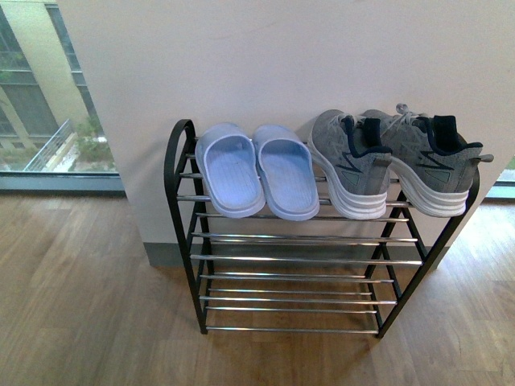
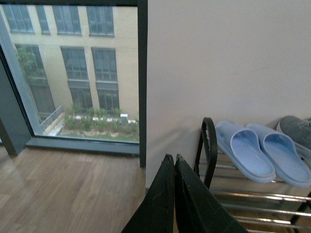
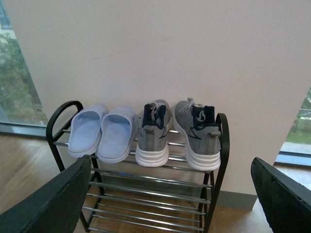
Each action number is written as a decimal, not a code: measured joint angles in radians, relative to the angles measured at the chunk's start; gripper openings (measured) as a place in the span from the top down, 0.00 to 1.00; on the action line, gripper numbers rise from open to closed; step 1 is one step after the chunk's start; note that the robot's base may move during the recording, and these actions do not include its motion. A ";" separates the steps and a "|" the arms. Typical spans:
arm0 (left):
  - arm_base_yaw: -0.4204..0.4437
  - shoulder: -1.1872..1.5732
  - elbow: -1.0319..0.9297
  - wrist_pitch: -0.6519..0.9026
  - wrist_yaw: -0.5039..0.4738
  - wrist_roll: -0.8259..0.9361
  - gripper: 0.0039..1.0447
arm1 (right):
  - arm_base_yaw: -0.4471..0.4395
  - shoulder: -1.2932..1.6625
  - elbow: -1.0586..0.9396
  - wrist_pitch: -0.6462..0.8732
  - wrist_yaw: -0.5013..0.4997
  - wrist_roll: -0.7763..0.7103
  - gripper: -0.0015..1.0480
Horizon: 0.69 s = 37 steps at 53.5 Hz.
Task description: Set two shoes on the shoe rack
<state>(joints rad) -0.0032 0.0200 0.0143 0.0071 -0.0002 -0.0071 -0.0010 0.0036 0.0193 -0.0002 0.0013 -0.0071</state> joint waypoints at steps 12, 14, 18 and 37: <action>0.000 -0.003 0.000 -0.007 0.000 0.000 0.99 | 0.000 0.000 0.000 0.000 0.000 0.000 0.09; 0.000 -0.004 0.000 -0.007 0.000 0.000 0.99 | 0.000 0.000 0.000 0.000 -0.001 0.000 0.09; 0.000 -0.004 0.000 -0.007 0.000 0.000 0.96 | 0.000 0.000 0.000 0.000 -0.001 0.000 0.09; 0.000 -0.004 0.000 -0.007 0.000 0.000 0.28 | 0.000 0.000 0.000 0.000 -0.001 0.000 0.09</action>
<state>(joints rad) -0.0029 0.0158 0.0143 -0.0002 -0.0002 -0.0074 -0.0010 0.0036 0.0193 -0.0002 0.0006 -0.0071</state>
